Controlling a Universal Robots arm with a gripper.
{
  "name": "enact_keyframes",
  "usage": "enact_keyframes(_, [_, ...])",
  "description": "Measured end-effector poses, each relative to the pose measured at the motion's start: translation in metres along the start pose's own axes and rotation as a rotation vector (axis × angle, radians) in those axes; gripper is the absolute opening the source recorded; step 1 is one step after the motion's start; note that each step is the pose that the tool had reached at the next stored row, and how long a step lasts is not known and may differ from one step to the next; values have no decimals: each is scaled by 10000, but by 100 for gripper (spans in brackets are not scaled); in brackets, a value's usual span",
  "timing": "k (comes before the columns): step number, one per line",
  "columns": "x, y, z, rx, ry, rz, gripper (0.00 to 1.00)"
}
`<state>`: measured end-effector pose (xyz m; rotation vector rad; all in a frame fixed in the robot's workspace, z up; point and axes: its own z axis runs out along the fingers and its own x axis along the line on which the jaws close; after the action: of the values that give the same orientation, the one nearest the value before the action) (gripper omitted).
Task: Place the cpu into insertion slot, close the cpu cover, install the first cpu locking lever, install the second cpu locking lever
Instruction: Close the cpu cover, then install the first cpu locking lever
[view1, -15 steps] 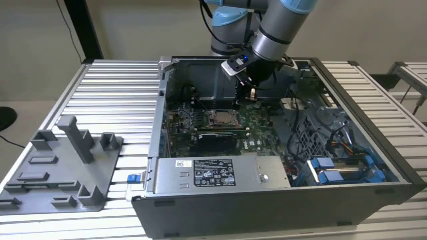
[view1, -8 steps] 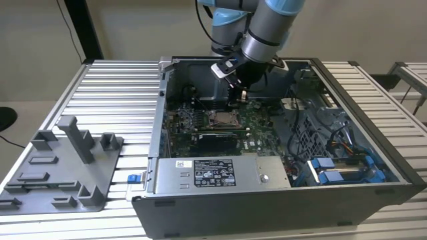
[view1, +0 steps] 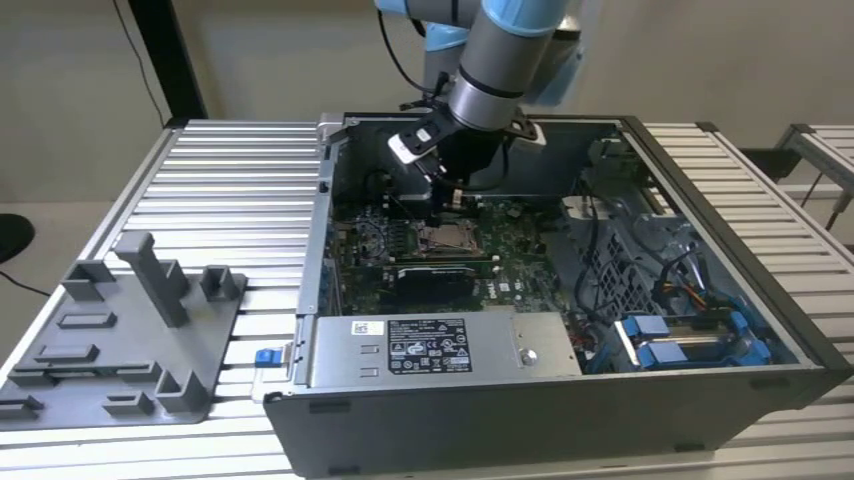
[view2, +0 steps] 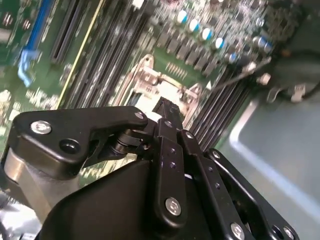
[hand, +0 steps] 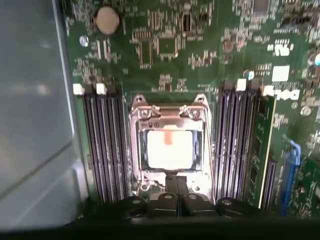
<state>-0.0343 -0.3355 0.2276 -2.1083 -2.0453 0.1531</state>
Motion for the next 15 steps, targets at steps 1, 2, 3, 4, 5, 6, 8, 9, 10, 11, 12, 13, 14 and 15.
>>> enact_keyframes(1, [-2, -42, 22, -53, 0, -4, 0])
enact_keyframes(2, [-4, -84, 44, -105, 2, -9, 0])
enact_keyframes(3, [-6, -123, 64, -157, 2, -12, 0])
enact_keyframes(4, [-8, -148, 82, -221, 5, -16, 0])
enact_keyframes(5, [-8, -155, 94, -294, 7, -21, 0])
enact_keyframes(6, [-8, -154, 103, -365, 8, -26, 0])
enact_keyframes(8, [-6, -153, 120, -514, 11, -39, 0])
enact_keyframes(9, [-6, -164, 129, -574, 12, -43, 0])
enact_keyframes(10, [-6, -174, 133, -585, 12, -44, 0])
enact_keyframes(11, [-6, -182, 137, -585, 12, -44, 0])
enact_keyframes(12, [-4, -186, 145, -587, 13, -44, 0])
enact_keyframes(13, [-4, -187, 157, -586, 12, -44, 0])
enact_keyframes(14, [-4, -185, 173, -587, 13, -44, 0])
enact_keyframes(15, [-4, -186, 191, -587, 13, -44, 0])
